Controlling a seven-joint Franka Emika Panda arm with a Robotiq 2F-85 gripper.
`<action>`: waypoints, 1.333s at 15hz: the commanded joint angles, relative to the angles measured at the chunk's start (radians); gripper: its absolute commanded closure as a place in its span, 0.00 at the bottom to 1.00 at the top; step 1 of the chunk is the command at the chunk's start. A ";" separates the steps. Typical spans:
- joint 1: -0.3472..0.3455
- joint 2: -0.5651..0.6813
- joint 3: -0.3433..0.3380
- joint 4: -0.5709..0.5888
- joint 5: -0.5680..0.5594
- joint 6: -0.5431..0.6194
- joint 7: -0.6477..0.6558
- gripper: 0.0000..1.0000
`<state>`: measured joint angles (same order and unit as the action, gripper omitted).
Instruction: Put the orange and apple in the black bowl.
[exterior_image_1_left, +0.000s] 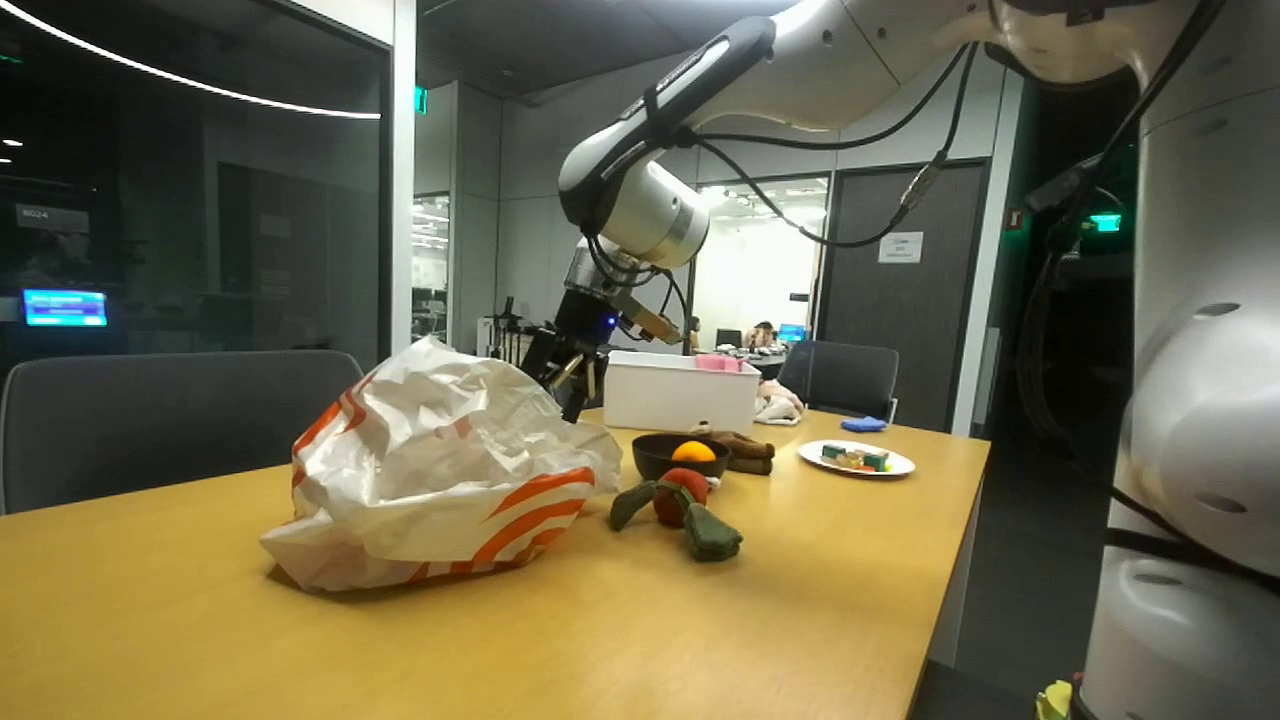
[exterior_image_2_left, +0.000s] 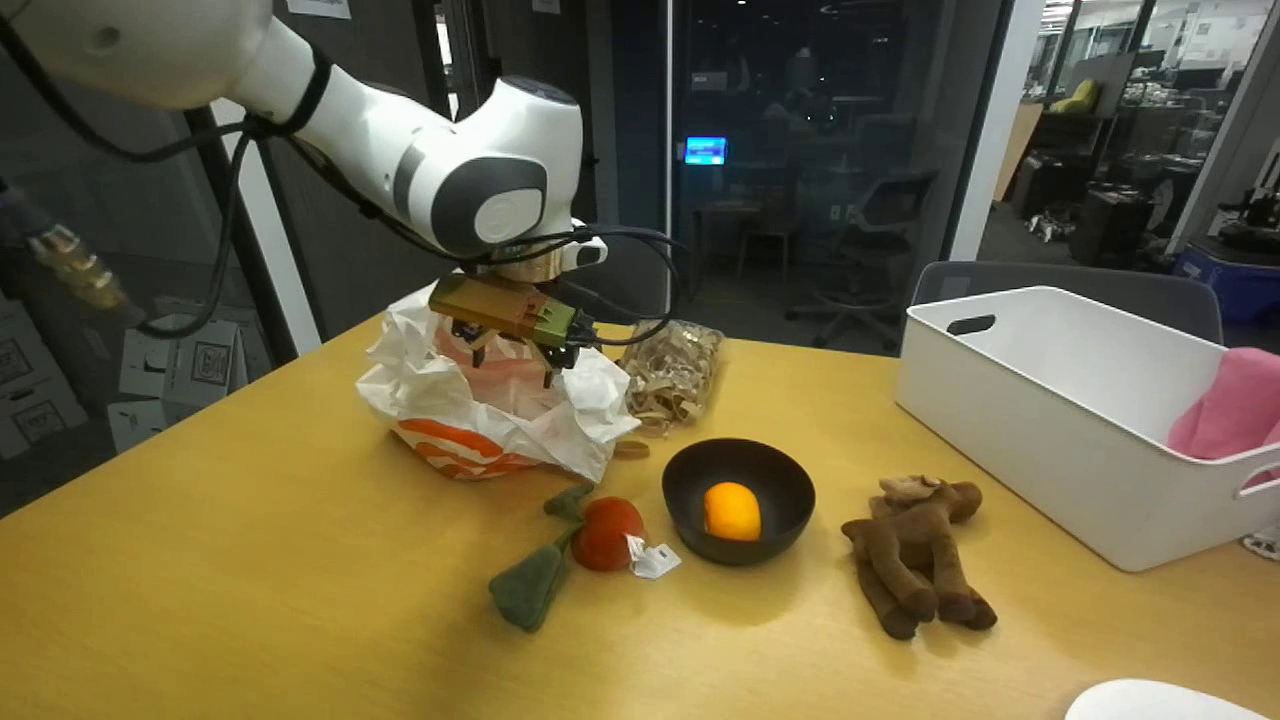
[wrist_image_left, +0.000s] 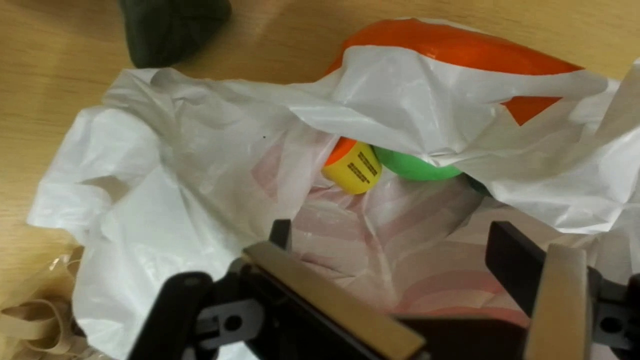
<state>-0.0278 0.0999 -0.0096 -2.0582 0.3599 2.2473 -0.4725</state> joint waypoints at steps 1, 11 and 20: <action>-0.005 0.069 0.031 0.093 0.043 -0.079 -0.025 0.00; -0.042 0.230 0.051 0.181 0.006 -0.115 0.008 0.00; -0.041 0.188 0.066 0.182 -0.007 -0.365 0.058 0.00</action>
<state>-0.0685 0.3097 0.0430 -1.8825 0.3737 1.9812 -0.4249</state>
